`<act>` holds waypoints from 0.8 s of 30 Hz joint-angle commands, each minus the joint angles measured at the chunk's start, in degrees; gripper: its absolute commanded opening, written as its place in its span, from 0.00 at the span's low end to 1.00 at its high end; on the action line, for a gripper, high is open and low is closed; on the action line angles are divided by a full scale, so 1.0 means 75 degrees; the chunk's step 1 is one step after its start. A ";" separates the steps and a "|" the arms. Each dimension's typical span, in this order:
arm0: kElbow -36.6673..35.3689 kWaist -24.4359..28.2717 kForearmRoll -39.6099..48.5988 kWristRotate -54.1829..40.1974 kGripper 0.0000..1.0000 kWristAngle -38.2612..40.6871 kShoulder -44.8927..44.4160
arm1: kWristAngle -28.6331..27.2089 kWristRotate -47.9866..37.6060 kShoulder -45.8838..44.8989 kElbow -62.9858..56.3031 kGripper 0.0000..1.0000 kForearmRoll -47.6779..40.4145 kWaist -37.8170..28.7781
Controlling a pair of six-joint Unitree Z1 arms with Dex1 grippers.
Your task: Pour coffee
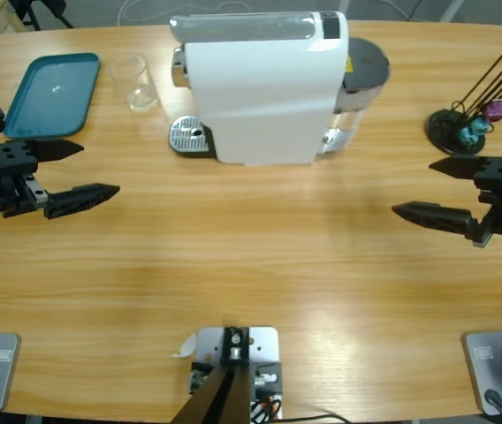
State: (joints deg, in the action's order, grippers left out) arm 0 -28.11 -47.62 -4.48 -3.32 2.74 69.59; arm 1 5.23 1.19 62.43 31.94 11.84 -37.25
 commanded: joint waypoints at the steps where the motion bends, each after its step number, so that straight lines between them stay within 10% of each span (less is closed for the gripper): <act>1: 0.0279 -0.0066 -0.0094 -0.0042 0.90 -0.0096 0.0225 | 0.0029 0.0040 0.0207 -0.0028 0.85 0.0098 -0.0085; 11: -0.0825 0.0356 0.1019 0.1955 0.89 -0.0007 -0.0584 | 0.0006 0.0026 0.0089 -0.0016 0.85 0.0156 -0.0085; 17: -0.2845 0.1818 0.1948 0.3265 0.89 0.3011 -0.0024 | -0.0067 -0.0241 -0.0166 0.0005 0.85 0.0229 -0.0085; 24: -0.2990 0.3656 0.0792 0.4688 0.83 0.5039 0.1512 | -0.0451 -0.0769 -0.0131 0.0289 0.86 0.0672 -0.0085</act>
State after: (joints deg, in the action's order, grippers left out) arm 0 -50.07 -29.26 7.12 23.49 31.85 70.12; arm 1 5.14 -1.47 62.29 32.48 14.06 -37.25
